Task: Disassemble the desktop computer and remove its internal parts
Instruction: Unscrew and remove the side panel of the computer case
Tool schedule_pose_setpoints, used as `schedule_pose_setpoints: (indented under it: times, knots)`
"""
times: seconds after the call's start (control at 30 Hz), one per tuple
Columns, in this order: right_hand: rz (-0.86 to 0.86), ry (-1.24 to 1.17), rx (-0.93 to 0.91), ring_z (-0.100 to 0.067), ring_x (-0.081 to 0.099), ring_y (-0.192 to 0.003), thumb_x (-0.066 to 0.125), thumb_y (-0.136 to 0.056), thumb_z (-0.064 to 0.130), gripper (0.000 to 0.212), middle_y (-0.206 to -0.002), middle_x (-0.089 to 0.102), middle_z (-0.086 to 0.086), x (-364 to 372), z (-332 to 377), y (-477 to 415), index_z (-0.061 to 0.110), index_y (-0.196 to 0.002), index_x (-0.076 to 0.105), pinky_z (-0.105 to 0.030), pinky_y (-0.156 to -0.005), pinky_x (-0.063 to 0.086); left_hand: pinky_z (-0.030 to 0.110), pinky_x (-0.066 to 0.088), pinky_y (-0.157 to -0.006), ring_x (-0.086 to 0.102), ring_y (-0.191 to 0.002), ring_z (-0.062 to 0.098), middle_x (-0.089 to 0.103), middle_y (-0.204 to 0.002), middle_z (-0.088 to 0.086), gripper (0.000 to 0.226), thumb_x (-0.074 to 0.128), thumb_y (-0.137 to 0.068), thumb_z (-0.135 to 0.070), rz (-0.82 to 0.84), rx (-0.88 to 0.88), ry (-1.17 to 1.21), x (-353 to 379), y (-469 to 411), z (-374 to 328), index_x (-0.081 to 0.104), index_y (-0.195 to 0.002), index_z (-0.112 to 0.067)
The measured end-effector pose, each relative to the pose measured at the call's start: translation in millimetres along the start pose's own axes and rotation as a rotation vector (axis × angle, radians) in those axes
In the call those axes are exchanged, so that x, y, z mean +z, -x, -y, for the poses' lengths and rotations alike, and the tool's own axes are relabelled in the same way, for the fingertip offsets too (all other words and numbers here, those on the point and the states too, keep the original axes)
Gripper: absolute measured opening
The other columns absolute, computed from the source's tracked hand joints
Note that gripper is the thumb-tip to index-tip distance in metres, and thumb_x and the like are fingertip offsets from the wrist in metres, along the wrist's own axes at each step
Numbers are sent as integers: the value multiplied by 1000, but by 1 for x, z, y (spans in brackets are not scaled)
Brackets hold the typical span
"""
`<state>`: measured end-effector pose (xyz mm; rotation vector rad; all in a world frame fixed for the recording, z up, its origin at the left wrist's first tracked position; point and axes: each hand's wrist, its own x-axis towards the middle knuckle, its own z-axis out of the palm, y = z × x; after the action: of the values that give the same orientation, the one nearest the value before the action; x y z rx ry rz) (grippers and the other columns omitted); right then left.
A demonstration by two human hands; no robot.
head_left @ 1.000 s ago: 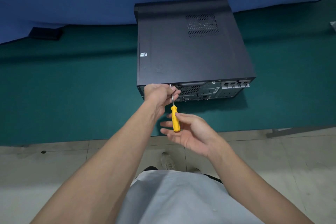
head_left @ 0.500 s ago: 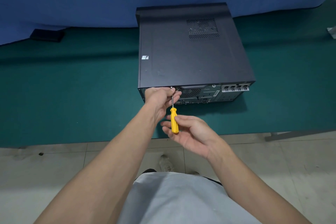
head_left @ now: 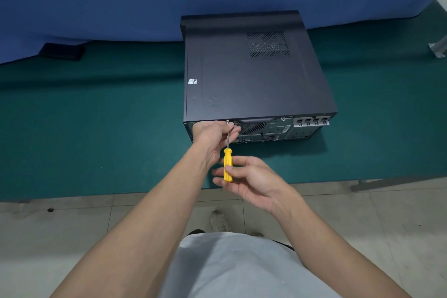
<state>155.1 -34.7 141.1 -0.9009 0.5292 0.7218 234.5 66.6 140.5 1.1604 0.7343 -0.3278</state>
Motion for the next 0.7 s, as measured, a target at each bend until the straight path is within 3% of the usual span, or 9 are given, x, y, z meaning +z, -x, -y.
schedule_pose_setpoints:
  times: [0.1,0.17,0.23,0.33,0.4,0.47,0.6,0.7]
  knots:
    - [-418,650,-196,-16,68,-52,67,-85,2,15,-81,66,-10,10,-9,-3,13,-90,58,-25,-49,55,29,61,-65,72,-69,25,69,-79,18,17,66,-83,12,2,18,-62,-1,1,2,61,-100,10]
    - [-555,872,-298,-11,65,-45,71,-83,9,18,-81,64,-6,12,-15,-6,18,-87,55,-23,-44,53,31,61,-67,73,-73,27,70,-83,20,21,66,-82,13,-26,18,-78,1,1,3,61,-102,12]
    - [-442,728,-250,-10,64,-50,70,-85,9,16,-82,64,-6,8,-13,-5,13,-93,57,-21,-45,51,31,61,-67,73,-73,27,70,-87,23,18,63,-84,15,-47,4,-58,3,0,2,60,-101,11]
    - [-49,64,20,-25,66,-67,59,-93,9,12,-91,64,-17,0,4,4,1,-102,59,-29,-55,54,29,61,-66,72,-67,24,67,-83,22,12,56,-87,17,-9,-17,10,3,1,0,56,-96,9]
    - [61,-129,69,-34,66,-73,50,-95,0,17,-94,63,-23,-2,7,7,-5,-110,56,-33,-59,56,27,60,-62,72,-67,25,66,-82,24,11,55,-88,16,17,-26,60,1,2,1,55,-95,8]
    - [-36,47,-26,-29,68,-69,49,-94,-6,19,-90,64,-21,4,1,4,-8,-112,54,-28,-56,55,26,60,-60,73,-69,27,67,-83,26,11,55,-89,15,24,-32,75,-1,3,1,55,-98,10]
    - [-375,537,-239,-18,69,-59,63,-89,3,14,-88,66,-11,17,-13,-1,14,-95,57,-26,-50,52,25,59,-61,73,-71,25,70,-86,22,14,65,-84,11,-60,28,-66,1,3,2,64,-98,12]
    - [-382,526,-213,-17,68,-60,64,-89,6,12,-85,67,-9,13,-13,-2,13,-97,58,-25,-51,50,26,60,-62,73,-73,25,70,-88,22,12,64,-86,11,-95,52,-106,4,3,2,64,-98,10]
